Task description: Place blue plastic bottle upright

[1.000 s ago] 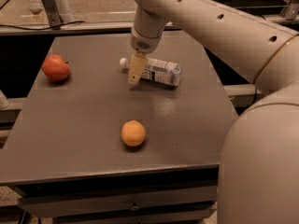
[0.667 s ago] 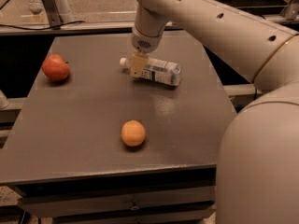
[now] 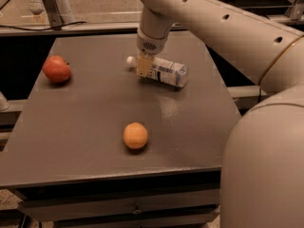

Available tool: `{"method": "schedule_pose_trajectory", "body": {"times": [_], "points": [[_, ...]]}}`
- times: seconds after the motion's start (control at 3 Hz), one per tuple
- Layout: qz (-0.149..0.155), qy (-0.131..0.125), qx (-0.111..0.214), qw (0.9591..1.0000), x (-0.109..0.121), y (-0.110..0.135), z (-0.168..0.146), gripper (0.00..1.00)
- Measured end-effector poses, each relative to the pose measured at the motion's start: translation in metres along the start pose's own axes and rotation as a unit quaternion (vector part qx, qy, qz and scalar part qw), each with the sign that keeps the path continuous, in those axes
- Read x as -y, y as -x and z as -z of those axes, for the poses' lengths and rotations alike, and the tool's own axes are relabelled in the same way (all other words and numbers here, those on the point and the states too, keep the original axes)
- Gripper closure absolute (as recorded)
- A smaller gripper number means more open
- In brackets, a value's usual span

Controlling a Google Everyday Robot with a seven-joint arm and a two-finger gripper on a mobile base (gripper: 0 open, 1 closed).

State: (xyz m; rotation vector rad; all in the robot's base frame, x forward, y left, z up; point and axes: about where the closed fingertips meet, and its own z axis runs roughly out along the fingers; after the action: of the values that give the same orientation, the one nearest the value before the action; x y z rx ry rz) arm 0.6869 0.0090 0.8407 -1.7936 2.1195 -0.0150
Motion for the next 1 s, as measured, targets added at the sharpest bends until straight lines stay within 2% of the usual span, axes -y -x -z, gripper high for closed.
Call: {"method": "schedule_pose_trajectory", "body": {"times": [0.33,0.67,1.0], "points": [[-0.002,0.002,0.020,0.9998,-0.001,0.005,0.009,1.00],[-0.008,-0.004,0.074,0.9972,0.012,0.018,0.032,1.00],[-0.020,-0.011,0.150,0.9884,0.030,0.032,0.059,1.00]]}}
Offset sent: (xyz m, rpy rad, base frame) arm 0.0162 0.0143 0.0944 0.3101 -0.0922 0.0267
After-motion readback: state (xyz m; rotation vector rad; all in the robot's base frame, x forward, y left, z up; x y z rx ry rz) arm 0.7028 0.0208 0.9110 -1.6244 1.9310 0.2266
